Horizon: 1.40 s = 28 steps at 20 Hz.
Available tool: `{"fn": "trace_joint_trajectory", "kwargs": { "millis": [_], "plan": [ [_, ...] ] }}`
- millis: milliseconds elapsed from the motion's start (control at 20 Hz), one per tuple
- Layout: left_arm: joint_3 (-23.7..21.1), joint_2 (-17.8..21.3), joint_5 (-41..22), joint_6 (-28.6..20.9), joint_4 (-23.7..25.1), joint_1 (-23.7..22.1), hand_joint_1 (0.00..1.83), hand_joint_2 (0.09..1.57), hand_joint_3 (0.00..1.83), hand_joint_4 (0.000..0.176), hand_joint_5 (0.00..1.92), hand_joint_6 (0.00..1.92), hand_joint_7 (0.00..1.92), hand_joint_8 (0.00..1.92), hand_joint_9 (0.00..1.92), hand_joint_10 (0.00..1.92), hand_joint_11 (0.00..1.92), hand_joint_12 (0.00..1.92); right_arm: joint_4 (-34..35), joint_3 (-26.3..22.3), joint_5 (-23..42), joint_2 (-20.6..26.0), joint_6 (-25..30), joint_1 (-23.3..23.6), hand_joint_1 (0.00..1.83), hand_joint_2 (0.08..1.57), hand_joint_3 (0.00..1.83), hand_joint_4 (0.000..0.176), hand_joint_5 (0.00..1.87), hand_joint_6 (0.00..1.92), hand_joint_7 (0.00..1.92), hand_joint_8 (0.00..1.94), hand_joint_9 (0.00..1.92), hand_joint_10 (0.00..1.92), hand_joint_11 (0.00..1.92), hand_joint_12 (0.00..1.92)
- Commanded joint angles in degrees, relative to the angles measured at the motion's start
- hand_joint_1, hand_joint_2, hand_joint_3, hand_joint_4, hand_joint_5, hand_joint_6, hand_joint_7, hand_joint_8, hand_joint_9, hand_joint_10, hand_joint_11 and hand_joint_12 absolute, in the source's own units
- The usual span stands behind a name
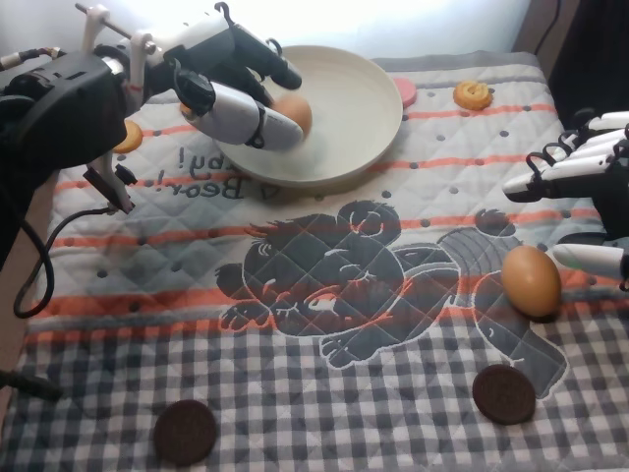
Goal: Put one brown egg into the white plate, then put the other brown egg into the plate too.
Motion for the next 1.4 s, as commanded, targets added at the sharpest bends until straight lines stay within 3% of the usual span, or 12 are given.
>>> {"fn": "trace_joint_trajectory", "kwargs": {
  "millis": [0, 150, 200, 350, 500, 550, 600, 700, 750, 850, 1100, 1350],
  "plan": [
    [0.18, 0.34, -5.74, -0.31, -0.27, -0.69, 0.79, 0.81, 0.0, 0.126, 0.4, 0.0, 0.75, 0.0, 0.5, 0.68, 0.08, 1.49, 1.51, 0.25, 6.6, 0.0, 0.17, 1.12, 0.51, 1.32, 0.0, 0.036, 0.64, 0.0, 0.79, 0.01, 0.74, 0.0, 0.46, 0.53],
    [-0.63, 0.71, -6.52, -0.28, -0.27, -0.48, 0.75, 0.8, 0.0, 0.172, 0.2, 0.0, 0.48, 0.0, 0.47, 0.13, 0.0, 1.2, 1.42, 0.28, 6.55, -0.02, 0.17, 1.17, 0.53, 1.32, 0.0, 0.034, 0.63, 0.0, 0.81, 0.01, 0.74, 0.0, 0.44, 0.54],
    [-2.0, 1.62, -7.49, -0.28, -0.31, -0.02, 0.74, 0.8, 0.0, 0.175, 0.18, 0.0, 0.41, 0.0, 0.43, 0.06, 0.0, 1.09, 1.41, 0.28, 6.53, -0.07, 0.17, 1.17, 0.53, 1.32, 0.0, 0.033, 0.64, 0.0, 0.82, 0.01, 0.74, 0.0, 0.44, 0.54],
    [-8.77, 6.97, -12.49, -3.19, 1.53, 3.51, 0.7, 0.82, 0.0, 0.176, 0.17, 0.0, 0.25, 0.0, 0.33, 0.0, 0.0, 0.91, 1.0, 0.2, 6.55, -0.1, 0.17, 1.98, 0.54, 1.31, 0.0, 0.041, 0.61, 0.0, 0.78, 0.0, 0.71, 0.0, 0.42, 0.53],
    [-13.43, 12.08, -18.68, -17.99, 7.52, 9.91, 0.66, 0.83, 0.0, 0.176, 0.06, 0.0, 0.2, 0.0, 0.26, 0.0, 0.0, 0.94, 0.1, 0.12, 6.35, -0.15, 0.17, 2.38, 0.58, 1.16, 0.0, 0.038, 0.51, 0.0, 0.66, 0.0, 0.68, 0.0, 0.39, 0.52],
    [-16.14, 14.38, -21.66, -19.46, 7.92, 12.23, 0.63, 0.85, 0.0, 0.176, 0.03, 0.01, 0.14, 0.0, 0.18, 0.0, 0.0, 0.78, -0.54, 0.09, 5.4, -0.31, 0.17, 2.38, 0.57, 1.1, 0.0, 0.067, 0.43, 0.0, 0.58, 0.0, 0.58, 0.0, 0.29, 0.49],
    [-18.54, 16.49, -24.27, -19.48, 7.86, 14.31, 0.63, 0.85, 0.0, 0.176, 0.03, 0.01, 0.14, 0.0, 0.18, 0.0, 0.0, 0.78, -1.24, 0.11, 4.25, -0.54, 0.17, 2.51, 0.57, 1.1, 0.0, 0.067, 0.43, 0.0, 0.58, 0.0, 0.58, 0.0, 0.29, 0.49],
    [-23.22, 20.33, -28.69, -19.49, 7.5, 18.07, 0.71, 0.86, 0.0, 0.176, 0.07, 0.01, 0.1, 0.0, 0.08, 0.01, 0.0, 0.19, -3.0, 0.36, 0.91, -1.47, 0.17, 3.13, 0.65, 0.97, 0.0, 0.074, 0.37, 0.0, 0.52, 0.0, 0.58, 0.0, 0.31, 0.71],
    [-25.02, 21.79, -30.16, -19.49, 7.48, 19.65, 0.73, 0.86, 0.0, 0.176, 0.08, 0.01, 0.09, 0.0, 0.08, 0.01, 0.0, 0.14, -3.49, 0.8, -0.39, -2.13, 0.17, 3.31, 0.7, 0.94, 0.0, 0.065, 0.38, 0.01, 0.55, 0.01, 0.62, 0.02, 0.37, 0.75],
    [-27.78, 23.95, -32.45, -19.49, 7.84, 22.15, 0.76, 0.85, 0.0, 0.176, 0.11, 0.0, 0.11, 0.0, 0.1, 0.0, 0.0, 0.18, -4.05, 1.43, -2.59, -3.01, 0.17, 3.62, 0.71, 0.91, 0.0, 0.048, 0.4, 0.0, 0.58, 0.01, 0.67, 0.01, 0.41, 0.81],
    [-29.41, 24.96, -33.39, -19.49, 6.71, 24.52, 0.77, 0.84, 0.0, 0.176, 0.19, 0.01, 0.18, 0.0, 0.14, 0.01, 0.0, 0.26, -4.36, 1.57, -4.33, -3.09, 0.17, 3.42, 0.78, 0.91, 0.0, 0.065, 0.42, 0.01, 0.57, 0.01, 0.65, 0.01, 0.35, 0.78],
    [-29.57, 24.98, -33.64, -19.5, 5.52, 25.52, 0.79, 0.85, 0.0, 0.176, 0.2, 0.0, 0.2, 0.0, 0.17, 0.0, 0.0, 0.36, -4.34, 1.61, -4.34, -3.5, 0.17, 3.31, 0.89, 0.93, 0.0, 0.001, 0.57, 0.01, 0.79, 0.03, 0.97, 0.1, 0.63, 1.2]
  ]
}}
